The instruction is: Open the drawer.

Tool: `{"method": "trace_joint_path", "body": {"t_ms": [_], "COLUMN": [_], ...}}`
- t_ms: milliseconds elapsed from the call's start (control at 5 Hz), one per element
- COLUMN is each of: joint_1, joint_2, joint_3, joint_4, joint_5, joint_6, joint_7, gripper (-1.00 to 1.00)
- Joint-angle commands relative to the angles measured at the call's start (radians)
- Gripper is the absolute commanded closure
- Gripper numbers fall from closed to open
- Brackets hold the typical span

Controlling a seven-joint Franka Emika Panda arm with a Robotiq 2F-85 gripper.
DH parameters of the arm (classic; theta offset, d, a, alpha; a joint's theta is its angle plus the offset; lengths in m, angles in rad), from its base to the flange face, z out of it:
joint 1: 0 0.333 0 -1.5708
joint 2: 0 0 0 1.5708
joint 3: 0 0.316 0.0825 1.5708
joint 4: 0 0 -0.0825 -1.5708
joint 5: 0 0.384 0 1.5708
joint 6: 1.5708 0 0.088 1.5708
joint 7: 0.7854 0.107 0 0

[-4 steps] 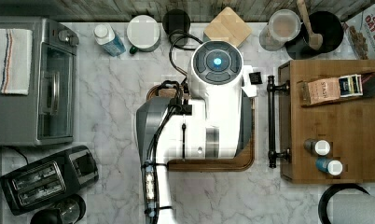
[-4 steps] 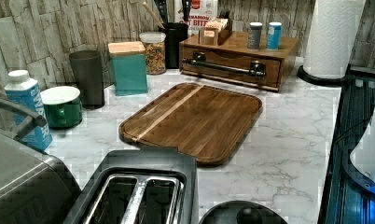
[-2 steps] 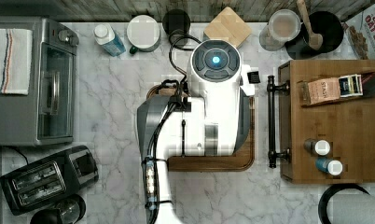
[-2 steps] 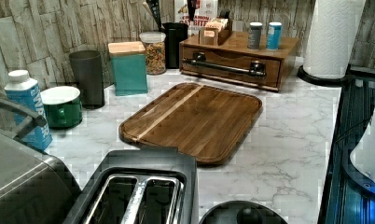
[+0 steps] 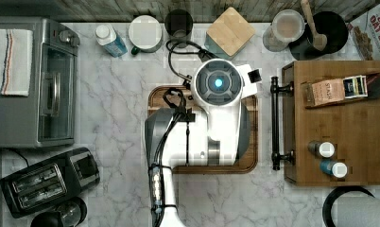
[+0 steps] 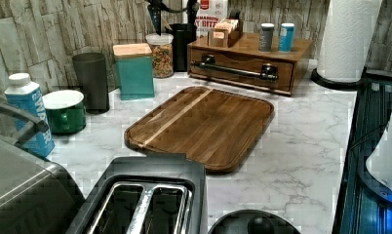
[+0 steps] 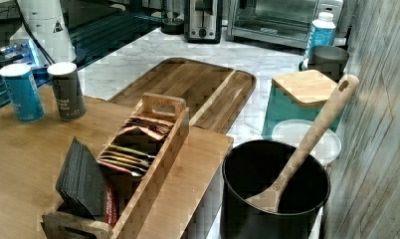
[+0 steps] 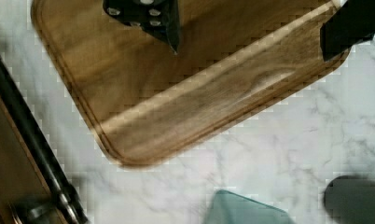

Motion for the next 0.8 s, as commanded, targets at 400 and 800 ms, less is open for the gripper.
{"method": "trace_joint_path", "body": {"t_ms": [400,800], "joint_1": [-0.130,-0.142], "joint_2": [-0.054,-0.027], "joint_3": [-0.129,-0.155], "joint_4": [-0.175,-0.204], "joint_5": [-0.007,-0.106], "joint_6": [0.192,0.300], "joint_7": [-0.590,-0.605], "gripper": [-1.00,-1.00]}}
